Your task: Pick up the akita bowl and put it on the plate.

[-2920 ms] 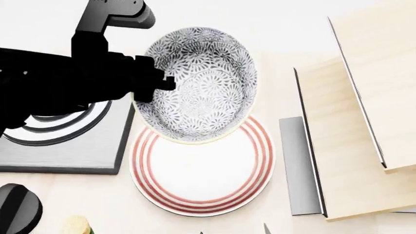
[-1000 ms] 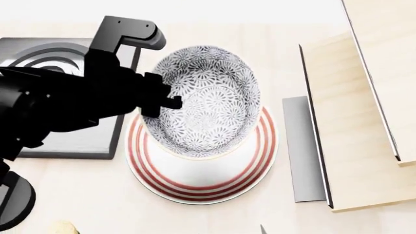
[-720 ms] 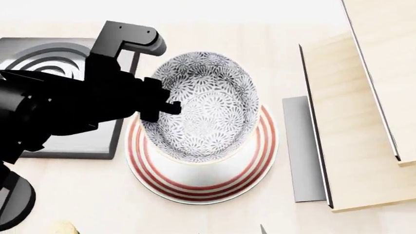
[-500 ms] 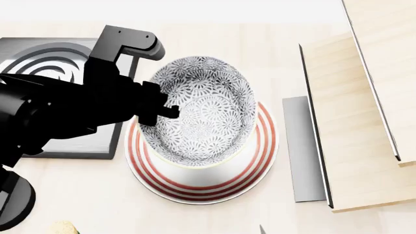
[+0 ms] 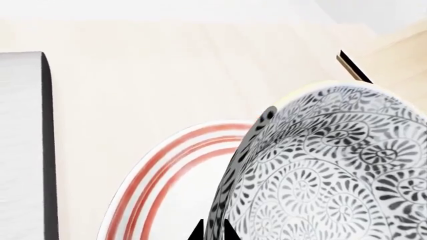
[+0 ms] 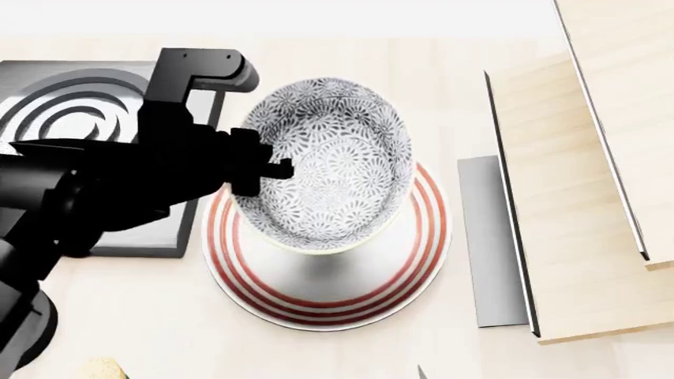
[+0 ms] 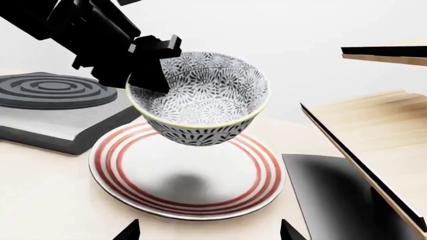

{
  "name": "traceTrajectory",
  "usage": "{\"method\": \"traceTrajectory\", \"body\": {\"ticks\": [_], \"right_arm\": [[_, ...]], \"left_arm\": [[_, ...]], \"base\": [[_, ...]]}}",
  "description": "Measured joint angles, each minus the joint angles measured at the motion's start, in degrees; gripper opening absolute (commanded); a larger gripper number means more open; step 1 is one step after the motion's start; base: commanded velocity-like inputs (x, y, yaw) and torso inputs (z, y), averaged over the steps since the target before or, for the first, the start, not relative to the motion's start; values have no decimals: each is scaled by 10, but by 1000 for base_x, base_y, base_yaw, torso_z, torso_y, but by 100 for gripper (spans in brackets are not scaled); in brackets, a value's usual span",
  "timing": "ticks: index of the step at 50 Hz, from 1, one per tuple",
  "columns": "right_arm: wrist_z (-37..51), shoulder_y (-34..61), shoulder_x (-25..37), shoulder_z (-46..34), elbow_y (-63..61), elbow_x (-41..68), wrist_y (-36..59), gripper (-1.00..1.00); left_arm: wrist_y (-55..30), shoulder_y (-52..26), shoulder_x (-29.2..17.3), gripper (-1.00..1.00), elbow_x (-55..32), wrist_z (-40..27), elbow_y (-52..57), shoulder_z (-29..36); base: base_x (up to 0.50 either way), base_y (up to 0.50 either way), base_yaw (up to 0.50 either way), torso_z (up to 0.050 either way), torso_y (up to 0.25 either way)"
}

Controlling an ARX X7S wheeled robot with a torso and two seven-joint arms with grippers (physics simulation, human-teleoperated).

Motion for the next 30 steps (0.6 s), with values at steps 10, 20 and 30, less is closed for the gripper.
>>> {"method": "traceTrajectory", "body": {"ticks": [10,20,30], "right_arm": [[1,1,1,-1,1,1,-1,100],[2,0,1,-2,0,1,-1,100],[2,1,1,-4,0,0,-1,100]], "left_arm": [[33,-1,5,-100,-71,-7,-22,60],[57,-2,7,-100,-154,-9,-33,141],[76,-5,8,-100,-231,-12,-41,219]], "base": [[0,0,0,0,0],[0,0,0,0,0],[0,0,0,0,2]]}}
